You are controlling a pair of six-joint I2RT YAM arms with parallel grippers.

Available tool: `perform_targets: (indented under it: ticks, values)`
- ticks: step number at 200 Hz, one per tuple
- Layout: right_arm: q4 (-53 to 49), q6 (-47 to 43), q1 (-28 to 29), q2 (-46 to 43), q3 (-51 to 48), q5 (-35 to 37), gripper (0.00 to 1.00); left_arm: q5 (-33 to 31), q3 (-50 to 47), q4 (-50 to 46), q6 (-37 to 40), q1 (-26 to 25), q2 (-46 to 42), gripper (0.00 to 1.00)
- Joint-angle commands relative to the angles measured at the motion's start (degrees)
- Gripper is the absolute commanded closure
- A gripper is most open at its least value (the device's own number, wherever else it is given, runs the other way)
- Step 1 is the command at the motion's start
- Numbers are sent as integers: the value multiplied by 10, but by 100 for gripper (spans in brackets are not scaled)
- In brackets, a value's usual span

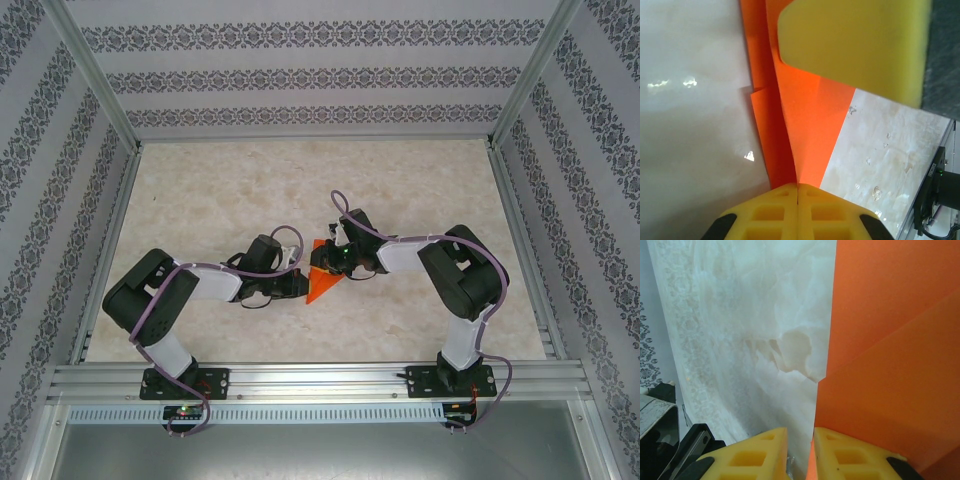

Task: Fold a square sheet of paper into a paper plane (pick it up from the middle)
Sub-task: Fourth fold the wing at the center of the table.

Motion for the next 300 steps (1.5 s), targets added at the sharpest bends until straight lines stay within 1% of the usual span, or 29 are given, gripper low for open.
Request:
perform_targets:
  ticks: [1,23,37,49,61,79,92,110,147,172,231,300]
  values:
    - [0,-8,-8,10,6,14,77,-3,-7,-17,15,4,-1,95]
    - [5,-6,-8,8,3,14,77,-5,-5,-23,13,4,8,98]
    - [17,1,-8,1,2,4,75,-8,-4,-25,10,4,12,100]
    - [33,12,-11,-17,-2,-7,75,-16,-1,-34,9,4,14,100]
    - [54,25,-16,-49,-14,-1,73,-25,-7,-32,3,4,9,100]
    - [26,11,-25,-88,-9,6,73,-24,-8,-32,-6,5,8,100]
    - [2,-4,-28,-95,-2,5,73,-22,-9,-27,-15,4,12,100]
    - [-2,-9,-26,-81,4,-20,73,-17,-10,-15,-27,4,14,100]
    - [11,-2,-9,-61,4,-27,73,-16,-8,-13,-32,5,13,100]
    - [17,3,-3,-37,14,-27,73,-13,-8,-9,-37,4,13,100]
    - [18,-2,-10,3,30,-24,73,-12,-1,-23,-29,4,11,100]
    - [11,-15,-16,26,34,-22,73,-10,-7,-25,-26,4,15,100]
